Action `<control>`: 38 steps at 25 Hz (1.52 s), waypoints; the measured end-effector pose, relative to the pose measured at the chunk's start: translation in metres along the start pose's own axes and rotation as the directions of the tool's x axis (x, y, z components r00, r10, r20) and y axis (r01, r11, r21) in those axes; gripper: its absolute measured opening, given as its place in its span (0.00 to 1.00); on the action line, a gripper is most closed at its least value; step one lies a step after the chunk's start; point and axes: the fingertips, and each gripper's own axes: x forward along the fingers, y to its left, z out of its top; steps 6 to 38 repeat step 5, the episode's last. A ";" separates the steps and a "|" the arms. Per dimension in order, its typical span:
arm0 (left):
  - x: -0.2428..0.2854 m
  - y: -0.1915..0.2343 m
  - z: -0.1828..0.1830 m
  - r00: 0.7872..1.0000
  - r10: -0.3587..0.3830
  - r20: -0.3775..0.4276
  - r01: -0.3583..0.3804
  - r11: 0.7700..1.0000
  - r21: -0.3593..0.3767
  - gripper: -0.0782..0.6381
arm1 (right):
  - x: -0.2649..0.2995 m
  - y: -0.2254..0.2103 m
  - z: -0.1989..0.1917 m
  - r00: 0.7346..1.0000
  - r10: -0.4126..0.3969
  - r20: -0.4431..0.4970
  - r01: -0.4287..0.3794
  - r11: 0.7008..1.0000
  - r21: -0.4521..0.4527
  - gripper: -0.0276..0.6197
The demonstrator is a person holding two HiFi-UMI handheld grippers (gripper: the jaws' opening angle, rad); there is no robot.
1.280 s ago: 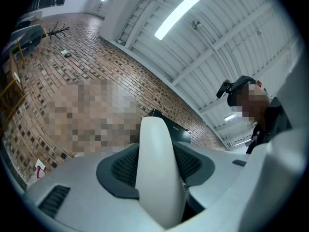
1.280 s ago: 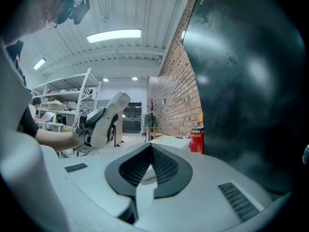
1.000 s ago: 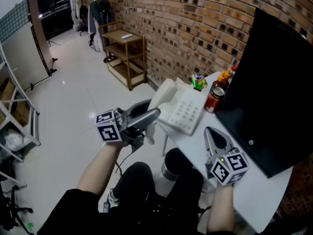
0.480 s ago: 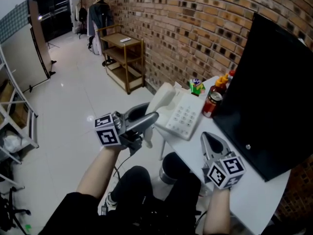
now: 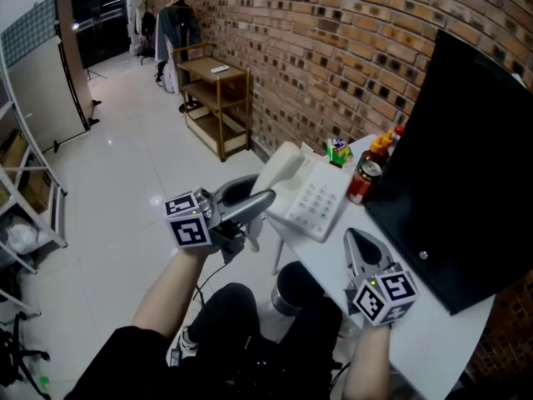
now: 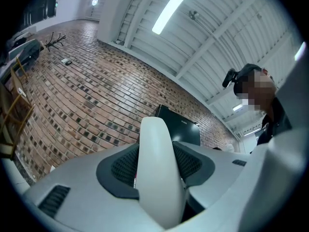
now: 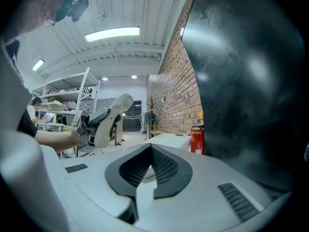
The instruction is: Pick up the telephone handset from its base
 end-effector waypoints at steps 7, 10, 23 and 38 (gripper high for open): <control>0.007 0.003 0.001 1.000 -0.013 0.000 0.013 1.000 -0.020 0.42 | -0.004 -0.006 0.003 1.000 -0.013 0.019 0.013 1.000 -0.004 0.05; 0.007 0.003 0.001 1.000 -0.013 0.000 0.013 1.000 -0.020 0.42 | -0.004 -0.006 0.003 1.000 -0.013 0.019 0.013 1.000 -0.004 0.05; 0.007 0.003 0.001 1.000 -0.013 0.000 0.013 1.000 -0.020 0.42 | -0.004 -0.006 0.003 1.000 -0.013 0.019 0.013 1.000 -0.004 0.05; 0.007 0.003 0.001 1.000 -0.013 0.000 0.013 1.000 -0.020 0.42 | -0.004 -0.006 0.003 1.000 -0.013 0.019 0.013 1.000 -0.004 0.05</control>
